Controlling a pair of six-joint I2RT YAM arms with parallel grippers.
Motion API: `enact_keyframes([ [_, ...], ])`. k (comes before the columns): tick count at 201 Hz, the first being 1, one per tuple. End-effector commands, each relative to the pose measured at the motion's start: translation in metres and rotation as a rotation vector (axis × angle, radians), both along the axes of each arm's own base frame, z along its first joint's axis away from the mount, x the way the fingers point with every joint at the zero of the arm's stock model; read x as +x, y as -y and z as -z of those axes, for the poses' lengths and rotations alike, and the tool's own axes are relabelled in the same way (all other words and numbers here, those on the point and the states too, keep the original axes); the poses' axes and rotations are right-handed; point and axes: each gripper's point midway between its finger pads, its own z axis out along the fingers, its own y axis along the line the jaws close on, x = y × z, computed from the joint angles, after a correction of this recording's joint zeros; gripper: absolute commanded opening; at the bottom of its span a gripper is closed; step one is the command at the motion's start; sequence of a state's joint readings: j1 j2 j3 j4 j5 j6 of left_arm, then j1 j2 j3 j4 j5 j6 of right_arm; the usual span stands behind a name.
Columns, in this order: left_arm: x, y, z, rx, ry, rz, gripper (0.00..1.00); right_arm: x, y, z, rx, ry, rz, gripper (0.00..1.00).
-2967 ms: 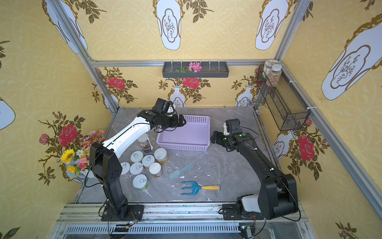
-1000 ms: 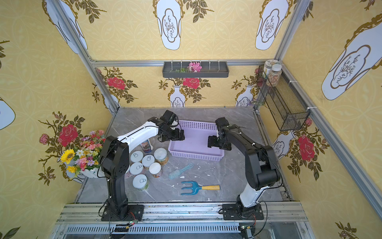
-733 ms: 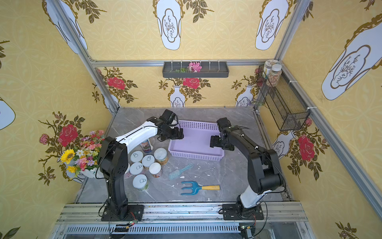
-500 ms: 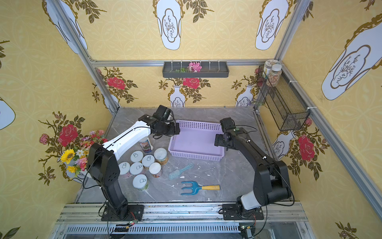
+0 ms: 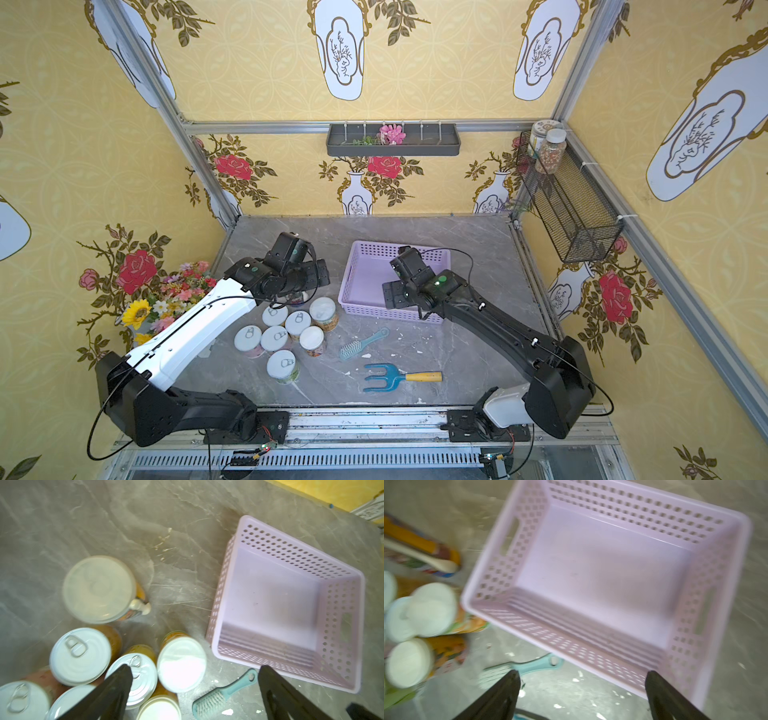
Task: Put the canned food in the basket
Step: Pick up the canned food from the center of the board.
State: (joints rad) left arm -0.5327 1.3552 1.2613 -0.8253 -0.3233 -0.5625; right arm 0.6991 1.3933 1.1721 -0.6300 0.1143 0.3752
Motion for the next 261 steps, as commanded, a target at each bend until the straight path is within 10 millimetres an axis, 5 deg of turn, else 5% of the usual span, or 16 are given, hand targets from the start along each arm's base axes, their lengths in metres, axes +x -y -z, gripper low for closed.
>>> enact_keyframes([
  [1,-0.008,-0.038,0.008,0.079,-0.028,-0.15,1.0,-0.005,-0.054,-0.025,0.132,0.058,-0.159,0.97],
  [37,0.002,-0.078,0.018,0.103,-0.062,-0.242,1.0,-0.023,-0.098,-0.047,0.185,0.099,-0.283,0.97],
  [79,0.027,-0.089,0.029,0.176,-0.119,-0.218,1.0,-0.037,-0.115,-0.049,0.264,0.059,-0.345,0.97],
  [148,0.06,-0.09,0.036,0.097,-0.156,-0.362,1.0,-0.038,-0.104,-0.047,0.246,0.047,-0.297,0.97],
  [197,0.059,-0.086,0.049,0.024,-0.201,-0.489,1.0,-0.039,-0.086,-0.05,0.225,0.055,-0.252,0.97],
  [261,0.053,-0.083,0.074,0.018,-0.284,-0.517,0.99,-0.046,-0.083,-0.083,0.452,0.104,-0.342,0.97],
])
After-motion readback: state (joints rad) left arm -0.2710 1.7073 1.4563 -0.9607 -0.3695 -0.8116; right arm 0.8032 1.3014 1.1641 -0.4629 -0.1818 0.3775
